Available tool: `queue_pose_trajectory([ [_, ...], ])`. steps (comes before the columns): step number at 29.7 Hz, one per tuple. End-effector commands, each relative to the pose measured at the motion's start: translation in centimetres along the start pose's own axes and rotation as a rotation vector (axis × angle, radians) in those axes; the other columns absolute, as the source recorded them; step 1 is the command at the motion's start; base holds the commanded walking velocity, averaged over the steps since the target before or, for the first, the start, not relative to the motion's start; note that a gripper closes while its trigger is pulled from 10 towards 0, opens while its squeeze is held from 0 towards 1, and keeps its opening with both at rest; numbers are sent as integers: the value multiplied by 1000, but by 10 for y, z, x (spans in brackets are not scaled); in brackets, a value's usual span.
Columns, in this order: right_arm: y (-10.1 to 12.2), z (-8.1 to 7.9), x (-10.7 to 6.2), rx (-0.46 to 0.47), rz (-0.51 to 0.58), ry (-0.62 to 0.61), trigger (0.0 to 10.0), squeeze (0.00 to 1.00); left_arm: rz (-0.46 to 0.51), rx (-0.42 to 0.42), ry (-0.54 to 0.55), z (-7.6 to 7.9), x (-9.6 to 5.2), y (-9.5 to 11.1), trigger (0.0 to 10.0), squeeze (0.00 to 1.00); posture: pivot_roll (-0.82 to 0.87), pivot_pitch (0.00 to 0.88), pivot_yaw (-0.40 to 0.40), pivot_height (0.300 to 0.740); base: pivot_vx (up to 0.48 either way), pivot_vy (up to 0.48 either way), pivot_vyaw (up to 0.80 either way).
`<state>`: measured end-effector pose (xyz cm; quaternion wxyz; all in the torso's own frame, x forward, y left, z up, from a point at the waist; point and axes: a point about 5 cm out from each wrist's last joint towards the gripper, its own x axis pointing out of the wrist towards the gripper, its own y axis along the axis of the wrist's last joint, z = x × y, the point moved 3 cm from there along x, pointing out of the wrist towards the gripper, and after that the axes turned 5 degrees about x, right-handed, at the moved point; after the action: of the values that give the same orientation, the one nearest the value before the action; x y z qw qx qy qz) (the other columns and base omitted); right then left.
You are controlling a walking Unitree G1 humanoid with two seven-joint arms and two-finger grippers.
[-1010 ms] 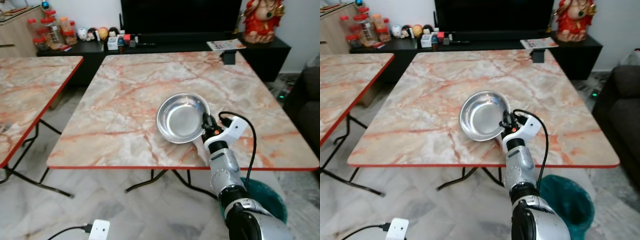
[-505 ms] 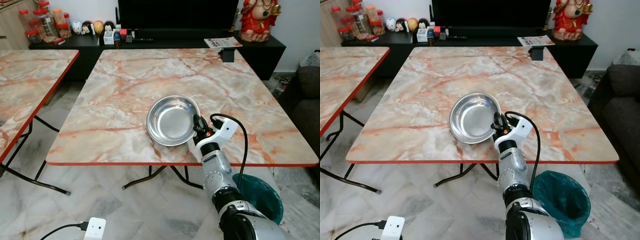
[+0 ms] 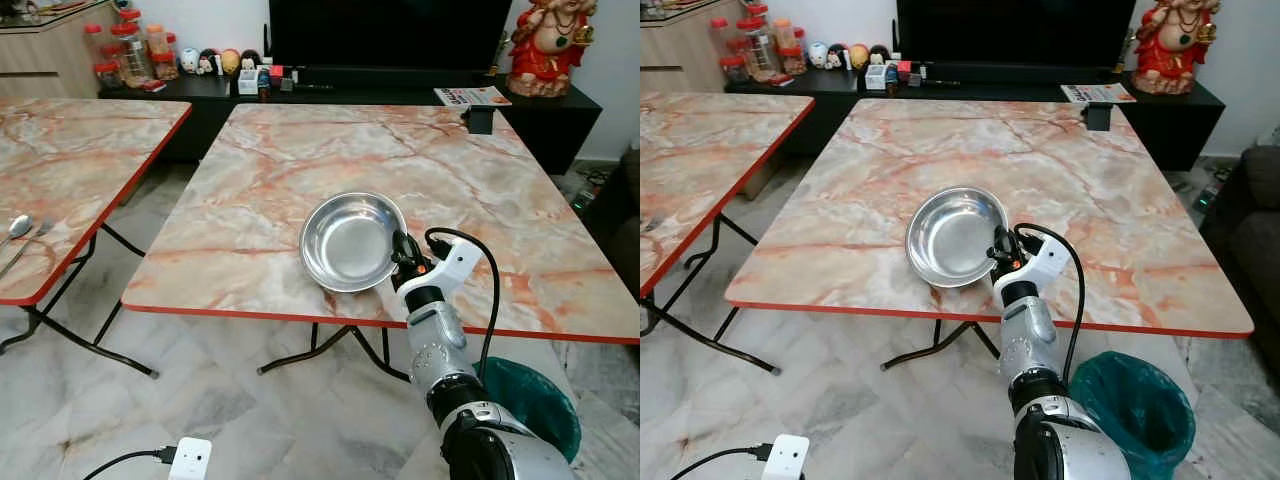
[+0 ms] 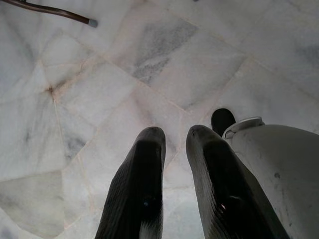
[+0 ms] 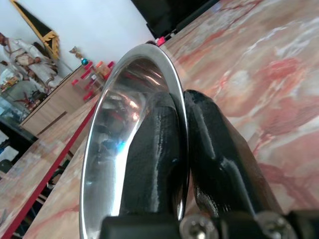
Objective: Setting the table
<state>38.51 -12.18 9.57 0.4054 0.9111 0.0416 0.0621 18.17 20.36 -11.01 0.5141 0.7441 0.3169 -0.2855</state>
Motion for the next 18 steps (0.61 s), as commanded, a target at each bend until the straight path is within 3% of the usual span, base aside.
queue_pose_trajectory([
  [1, 2, -4, 3, -14, 5, 10, 10000, 0, 6, -11, 1, -1, 0, 2, 10000, 0, 57, 20, -1, 740, 247, 0, 0],
  [4, 3, -5, 3, -16, 11, 16, 10000, 0, 7, -12, 1, -1, 1, 2, 10000, 0, 59, 21, -2, 740, 252, 0, 0],
  [8, 2, -6, 4, -14, 6, 18, 10000, 0, 8, -13, 2, -1, 1, 2, 10000, 0, 60, 20, -3, 740, 262, 0, 683],
  [18, 4, -5, 4, 4, 14, 14, 10000, 0, 8, -11, 1, -1, 1, 3, 10000, 0, 58, 22, -3, 740, 270, 0, 0],
])
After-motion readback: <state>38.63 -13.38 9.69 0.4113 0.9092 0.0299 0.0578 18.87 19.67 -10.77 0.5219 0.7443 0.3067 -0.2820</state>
